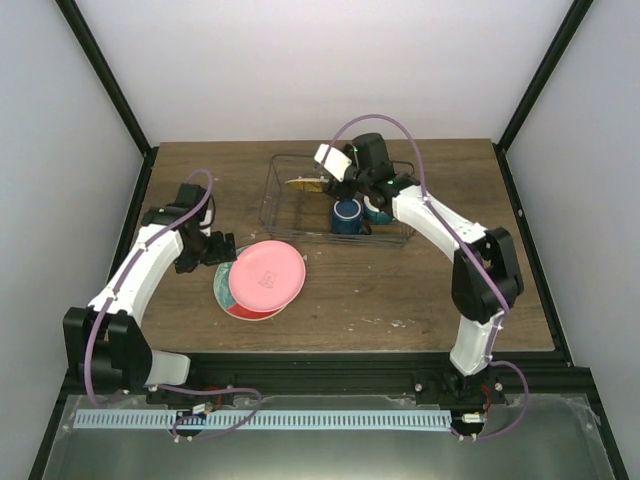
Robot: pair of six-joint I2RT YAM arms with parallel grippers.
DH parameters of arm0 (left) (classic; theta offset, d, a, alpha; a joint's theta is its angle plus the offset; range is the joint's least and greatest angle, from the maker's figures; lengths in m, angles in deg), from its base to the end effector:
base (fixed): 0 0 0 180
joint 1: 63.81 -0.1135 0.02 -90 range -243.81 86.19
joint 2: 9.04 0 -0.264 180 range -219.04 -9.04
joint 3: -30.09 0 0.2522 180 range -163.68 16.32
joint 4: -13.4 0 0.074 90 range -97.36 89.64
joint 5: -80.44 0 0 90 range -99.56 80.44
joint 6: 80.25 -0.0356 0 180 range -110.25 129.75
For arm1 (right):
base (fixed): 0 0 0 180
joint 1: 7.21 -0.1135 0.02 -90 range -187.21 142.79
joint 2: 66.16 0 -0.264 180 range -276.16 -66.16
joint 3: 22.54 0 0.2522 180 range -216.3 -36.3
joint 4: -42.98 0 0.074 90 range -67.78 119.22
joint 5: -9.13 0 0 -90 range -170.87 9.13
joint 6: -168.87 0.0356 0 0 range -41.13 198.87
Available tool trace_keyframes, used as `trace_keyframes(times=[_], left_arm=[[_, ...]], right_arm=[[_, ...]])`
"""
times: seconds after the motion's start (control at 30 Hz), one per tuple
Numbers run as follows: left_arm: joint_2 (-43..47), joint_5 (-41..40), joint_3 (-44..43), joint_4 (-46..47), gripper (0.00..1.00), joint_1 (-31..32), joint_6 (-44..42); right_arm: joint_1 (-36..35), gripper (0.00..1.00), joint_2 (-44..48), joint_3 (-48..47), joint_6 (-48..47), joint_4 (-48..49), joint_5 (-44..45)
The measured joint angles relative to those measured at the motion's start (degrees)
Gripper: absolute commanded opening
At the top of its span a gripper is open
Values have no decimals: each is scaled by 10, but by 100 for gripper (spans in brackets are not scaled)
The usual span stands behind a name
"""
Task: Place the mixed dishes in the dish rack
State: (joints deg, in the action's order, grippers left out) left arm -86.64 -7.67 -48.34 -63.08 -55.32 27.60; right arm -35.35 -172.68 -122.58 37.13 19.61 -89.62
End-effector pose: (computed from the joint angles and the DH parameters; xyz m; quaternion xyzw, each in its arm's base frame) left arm 0.2398 -0.0370 0.2688 -0.0789 0.9889 -0.0444 0.1179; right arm 0.3858 0.2125 0.2838 -0.5255 0.6854 0.0064 0.5040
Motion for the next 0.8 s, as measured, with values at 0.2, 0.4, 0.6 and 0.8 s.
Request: trace_keyframes(times=[0.2,0.4,0.6,0.8], left_arm=[[-22,-28,19,0,99,0,2],[-62,-25,21,18,100,-2,0],[-76,7,21,47,98,-2,-10],[-82,39,26,73,98,-2,-22]], right_arm=[[-52,85,72,-25,76,-61,43],[-80,59,77,-92,245,-160,68],[-82,56,75,-79,436,-247,46],[-107,61,63,-36,562,-318,4]])
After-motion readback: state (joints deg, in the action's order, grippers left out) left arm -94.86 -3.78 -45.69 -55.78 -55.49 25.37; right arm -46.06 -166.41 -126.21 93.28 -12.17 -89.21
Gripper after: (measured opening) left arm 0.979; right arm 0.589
